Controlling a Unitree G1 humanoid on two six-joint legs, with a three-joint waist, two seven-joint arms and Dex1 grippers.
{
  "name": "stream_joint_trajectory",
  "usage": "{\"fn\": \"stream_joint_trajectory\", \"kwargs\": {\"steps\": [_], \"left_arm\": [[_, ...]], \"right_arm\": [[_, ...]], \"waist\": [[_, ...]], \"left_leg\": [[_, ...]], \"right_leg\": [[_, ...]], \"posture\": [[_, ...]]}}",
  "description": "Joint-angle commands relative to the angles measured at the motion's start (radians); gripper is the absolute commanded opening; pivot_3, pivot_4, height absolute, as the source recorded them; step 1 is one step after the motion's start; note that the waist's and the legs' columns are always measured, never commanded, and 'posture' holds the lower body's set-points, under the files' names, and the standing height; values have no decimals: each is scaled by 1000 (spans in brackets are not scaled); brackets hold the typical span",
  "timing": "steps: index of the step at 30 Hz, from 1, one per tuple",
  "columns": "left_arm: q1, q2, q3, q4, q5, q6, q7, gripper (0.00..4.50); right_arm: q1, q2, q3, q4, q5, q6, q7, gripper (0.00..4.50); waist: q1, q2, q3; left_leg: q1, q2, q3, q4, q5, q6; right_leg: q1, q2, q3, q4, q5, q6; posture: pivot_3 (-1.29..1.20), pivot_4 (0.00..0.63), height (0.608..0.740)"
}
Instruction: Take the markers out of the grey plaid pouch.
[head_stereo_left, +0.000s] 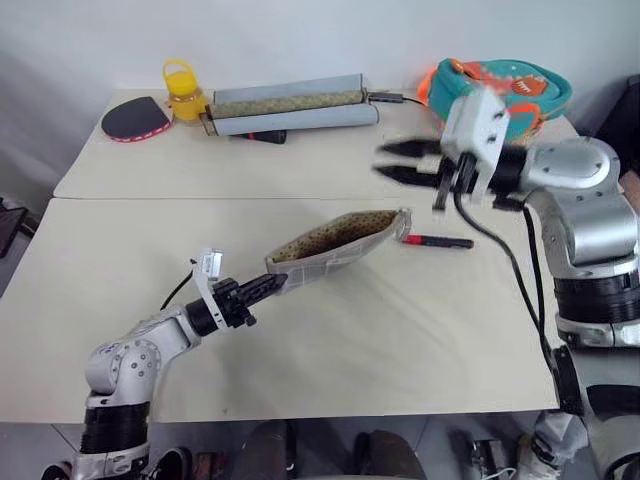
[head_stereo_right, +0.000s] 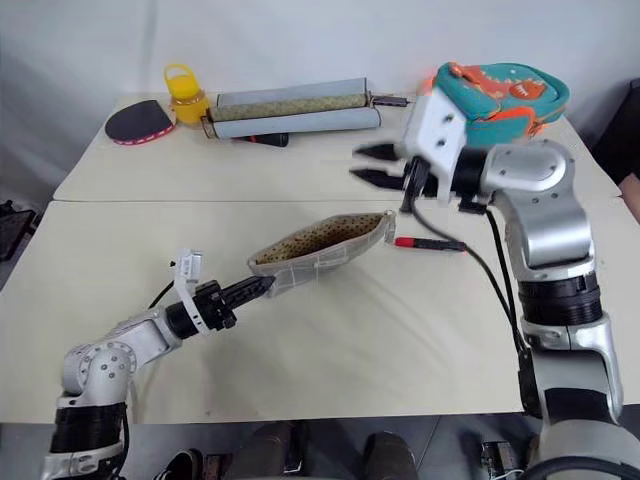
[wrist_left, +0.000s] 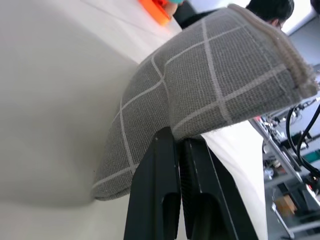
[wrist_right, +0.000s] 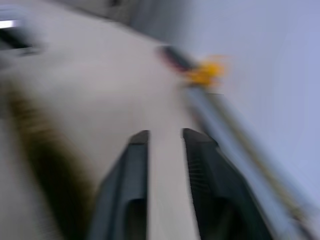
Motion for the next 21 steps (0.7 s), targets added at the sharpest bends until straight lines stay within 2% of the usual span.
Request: {"fn": "stream_joint_trajectory", "kwargs": {"steps": [1, 8, 16, 21], "left_arm": [[-23, 40, 2, -39, -58, 35, -65, 0], [-29, 92, -75, -64, -1, 12, -132, 0], [-39, 114, -91, -39, 17, -24, -193, 0], [-49, 104, -103, -12, 24, -26, -205, 0]], "right_arm": [[-1, -24, 86, -35, -77, -69, 41, 15], [-21, -5, 155, 59, -197, -170, 19, 15], [-47, -76, 181, 82, -207, -101, 152, 15], [-24, -55, 220, 31, -221, -80, 185, 15]], "waist": [[-4, 0, 0], [-5, 0, 0], [-4, 0, 0], [-6, 0, 0]], "left_leg": [[0, 0, 0, 0, 0, 0], [1, 0, 1, 0, 1, 0], [0, 0, 1, 0, 1, 0], [0, 0, 1, 0, 1, 0]], "right_leg": [[0, 0, 0, 0, 0, 0], [-1, 0, 2, 0, 0, 0], [-1, 0, 1, 0, 0, 0], [-1, 1, 1, 0, 0, 0]], "posture": [[0, 150, 740], [0, 150, 740], [0, 150, 740], [0, 150, 740]]}}
